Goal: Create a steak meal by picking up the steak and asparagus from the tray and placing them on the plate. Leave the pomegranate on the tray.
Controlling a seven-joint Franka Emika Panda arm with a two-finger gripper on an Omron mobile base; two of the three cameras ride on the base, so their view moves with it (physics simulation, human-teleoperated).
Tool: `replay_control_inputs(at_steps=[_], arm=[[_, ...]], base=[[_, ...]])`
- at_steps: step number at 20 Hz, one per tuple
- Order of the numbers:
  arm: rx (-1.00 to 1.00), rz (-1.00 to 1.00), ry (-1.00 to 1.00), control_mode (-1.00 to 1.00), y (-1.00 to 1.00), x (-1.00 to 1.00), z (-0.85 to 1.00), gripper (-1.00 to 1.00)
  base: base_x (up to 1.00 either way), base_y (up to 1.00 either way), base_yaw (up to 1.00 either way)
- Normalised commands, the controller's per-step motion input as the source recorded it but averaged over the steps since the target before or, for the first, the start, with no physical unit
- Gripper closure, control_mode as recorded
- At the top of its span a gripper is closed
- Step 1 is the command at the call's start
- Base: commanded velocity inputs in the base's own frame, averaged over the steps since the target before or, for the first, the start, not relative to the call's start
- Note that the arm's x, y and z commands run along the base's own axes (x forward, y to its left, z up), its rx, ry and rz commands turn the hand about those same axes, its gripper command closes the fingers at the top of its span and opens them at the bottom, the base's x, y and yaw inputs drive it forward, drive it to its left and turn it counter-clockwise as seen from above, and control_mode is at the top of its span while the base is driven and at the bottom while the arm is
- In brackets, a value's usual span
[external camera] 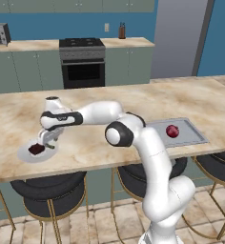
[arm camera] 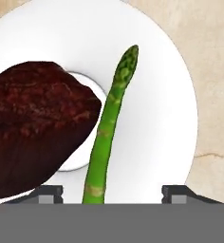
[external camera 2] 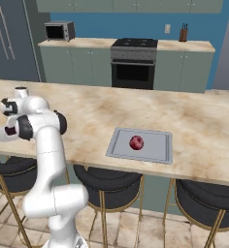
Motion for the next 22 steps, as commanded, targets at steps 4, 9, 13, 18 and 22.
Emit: replay_control_inputs(at_steps=[4, 9, 13, 18, 22], arm=[[0.00, 0.01, -0.16, -1.00, 0.00, -0.11, 0.21, -1.00], [0.00, 0.00, -0.17, -1.00, -0.19, -0.16, 0.38, -1.00], [0.00, 0.00, -0.17, -1.00, -0.54, -0.54, 0.50, -1.00], [0.01, 0.00, -0.17, -1.00, -0.89, -0.89, 0.43, -1.00], [0.08, 0.00, -0.14, -1.00, -1.00, -0.97, 0.35, -1.00]], base=[[0.00, 0.00, 0.00], [0.00, 0.00, 0.00], [0.00, 0.00, 0.00], [0.00, 0.00, 0.00], [0.00, 0.00, 0.00]])
